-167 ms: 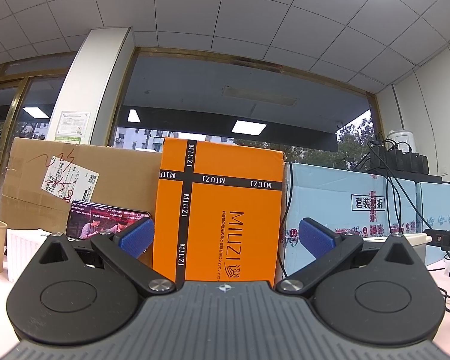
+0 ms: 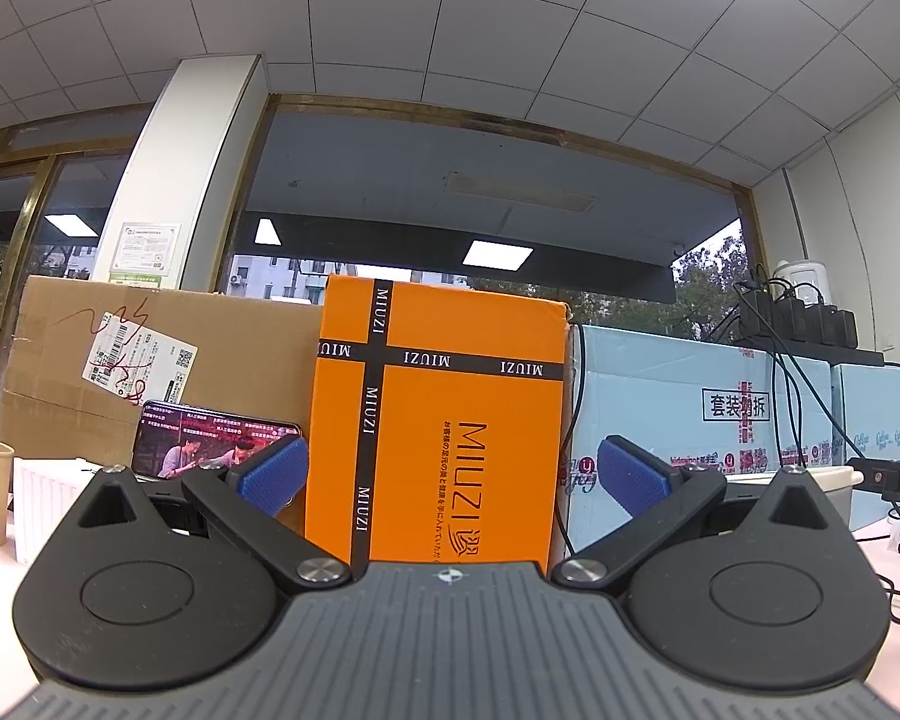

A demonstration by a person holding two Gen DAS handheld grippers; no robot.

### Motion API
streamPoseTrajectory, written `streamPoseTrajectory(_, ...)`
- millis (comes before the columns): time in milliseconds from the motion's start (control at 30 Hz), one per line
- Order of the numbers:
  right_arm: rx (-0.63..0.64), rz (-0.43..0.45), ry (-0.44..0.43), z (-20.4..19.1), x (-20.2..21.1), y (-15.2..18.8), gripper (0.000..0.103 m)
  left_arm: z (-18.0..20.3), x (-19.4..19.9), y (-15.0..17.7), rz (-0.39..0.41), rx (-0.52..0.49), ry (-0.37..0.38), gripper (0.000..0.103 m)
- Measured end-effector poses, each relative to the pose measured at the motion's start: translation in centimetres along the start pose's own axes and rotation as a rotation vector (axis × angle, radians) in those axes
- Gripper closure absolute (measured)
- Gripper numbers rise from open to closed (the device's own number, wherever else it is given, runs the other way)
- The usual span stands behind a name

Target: Clean container

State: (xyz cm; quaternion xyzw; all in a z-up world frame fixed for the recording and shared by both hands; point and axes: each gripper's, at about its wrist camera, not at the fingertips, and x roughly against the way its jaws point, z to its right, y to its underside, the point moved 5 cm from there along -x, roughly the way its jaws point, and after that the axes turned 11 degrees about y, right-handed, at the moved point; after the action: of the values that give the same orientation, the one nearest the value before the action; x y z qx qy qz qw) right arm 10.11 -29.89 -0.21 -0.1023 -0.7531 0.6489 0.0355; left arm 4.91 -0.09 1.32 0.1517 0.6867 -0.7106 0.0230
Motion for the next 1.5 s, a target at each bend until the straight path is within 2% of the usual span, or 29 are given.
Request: streamPoseTrajectory(1500,0.0,-0.002,0.0,-0.02,-0.06,0.05,0.0,-0.19,0.01,0.23,-0.011,0.002,-0.008,0.0)
